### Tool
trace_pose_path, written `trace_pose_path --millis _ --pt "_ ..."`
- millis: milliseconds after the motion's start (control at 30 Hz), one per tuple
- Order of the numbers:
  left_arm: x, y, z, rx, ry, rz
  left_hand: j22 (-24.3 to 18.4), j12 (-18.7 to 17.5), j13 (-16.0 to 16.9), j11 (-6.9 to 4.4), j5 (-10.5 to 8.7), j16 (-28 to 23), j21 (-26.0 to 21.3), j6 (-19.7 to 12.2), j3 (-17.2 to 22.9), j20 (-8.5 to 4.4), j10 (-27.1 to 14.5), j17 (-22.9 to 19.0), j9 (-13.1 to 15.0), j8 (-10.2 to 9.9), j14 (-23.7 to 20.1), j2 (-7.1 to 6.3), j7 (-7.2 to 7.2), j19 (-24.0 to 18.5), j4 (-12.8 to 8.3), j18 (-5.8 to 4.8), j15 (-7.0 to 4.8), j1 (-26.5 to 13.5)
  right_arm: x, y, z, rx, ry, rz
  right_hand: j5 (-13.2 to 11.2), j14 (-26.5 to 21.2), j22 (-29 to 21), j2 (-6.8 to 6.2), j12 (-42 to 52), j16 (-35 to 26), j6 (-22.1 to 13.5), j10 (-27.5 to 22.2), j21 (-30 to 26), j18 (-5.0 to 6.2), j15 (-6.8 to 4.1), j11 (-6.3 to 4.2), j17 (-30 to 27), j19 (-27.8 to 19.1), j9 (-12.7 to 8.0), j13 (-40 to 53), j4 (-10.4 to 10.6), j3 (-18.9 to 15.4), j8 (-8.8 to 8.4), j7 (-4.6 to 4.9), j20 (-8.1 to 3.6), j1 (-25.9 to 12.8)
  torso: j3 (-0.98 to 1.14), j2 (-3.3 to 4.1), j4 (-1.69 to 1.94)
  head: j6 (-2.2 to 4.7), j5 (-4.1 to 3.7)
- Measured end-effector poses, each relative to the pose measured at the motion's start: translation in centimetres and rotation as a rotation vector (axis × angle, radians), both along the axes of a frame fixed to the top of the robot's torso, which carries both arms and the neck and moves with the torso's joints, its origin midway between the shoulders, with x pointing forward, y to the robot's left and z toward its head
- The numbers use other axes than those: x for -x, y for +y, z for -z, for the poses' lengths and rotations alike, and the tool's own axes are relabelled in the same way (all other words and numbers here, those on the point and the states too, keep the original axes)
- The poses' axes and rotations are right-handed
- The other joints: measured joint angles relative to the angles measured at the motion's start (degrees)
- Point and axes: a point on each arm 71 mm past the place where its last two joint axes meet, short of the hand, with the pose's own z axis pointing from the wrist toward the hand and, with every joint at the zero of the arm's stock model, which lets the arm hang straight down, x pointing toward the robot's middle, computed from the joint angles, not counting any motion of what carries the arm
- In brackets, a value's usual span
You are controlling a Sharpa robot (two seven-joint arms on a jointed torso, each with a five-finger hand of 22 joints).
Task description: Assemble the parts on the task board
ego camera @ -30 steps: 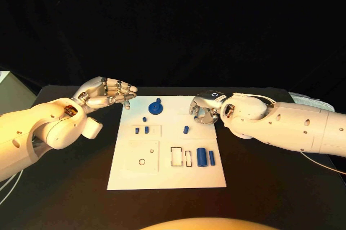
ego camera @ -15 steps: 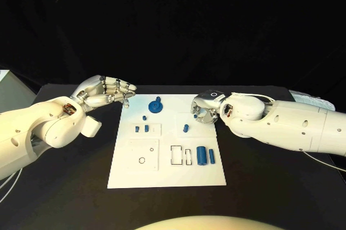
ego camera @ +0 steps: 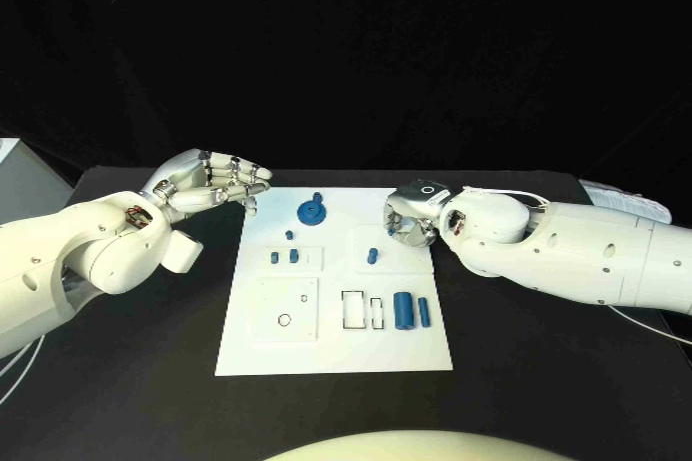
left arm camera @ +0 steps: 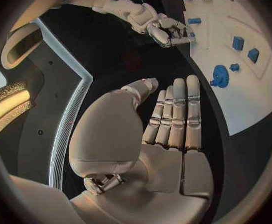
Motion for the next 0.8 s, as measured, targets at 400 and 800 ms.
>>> trace_pose_path --millis 400,800 --pt "-0.07 0.06 0.17 -0.003 0.005 -0.001 0.0 -0.28 0.0 0.21 0.0 0.0 0.0 0.0 0.0 -0.1 0.21 0.25 -0.12 0.0 0.6 0.23 0.0 0.51 0.0 0.0 -0.19 0.23 0.07 0.02 0.17 -0.021 -0.001 0.006 -0.6 -0.02 0.68 0.45 0.21 0.53 0.58 1.28 0.29 0.0 -0.42 -0.48 -0.14 0.08 0.79 0.19 -0.01 0.76 0.51 -0.19 -0.33 -0.45 -0.05 -0.02 0.03 -0.32 0.03" --pt "-0.08 -0.04 0.25 -0.002 0.013 0.011 0.07 -0.8 0.0 0.21 0.0 0.0 0.01 0.0 0.0 -0.3 0.2 0.3 -0.3 0.0 0.6 0.29 0.0 0.71 0.0 0.0 -0.2 1.36 0.16 0.31 0.3 -0.048 0.007 0.016 -0.81 -0.02 1.01 0.22 -0.06 0.52 0.03 1.16 0.56 0.0 -0.41 0.03 -0.47 -0.02 1.07 0.0 -0.09 1.33 0.48 0.36 -0.42 -0.69 -0.07 -0.07 0.03 -0.58 0.05"
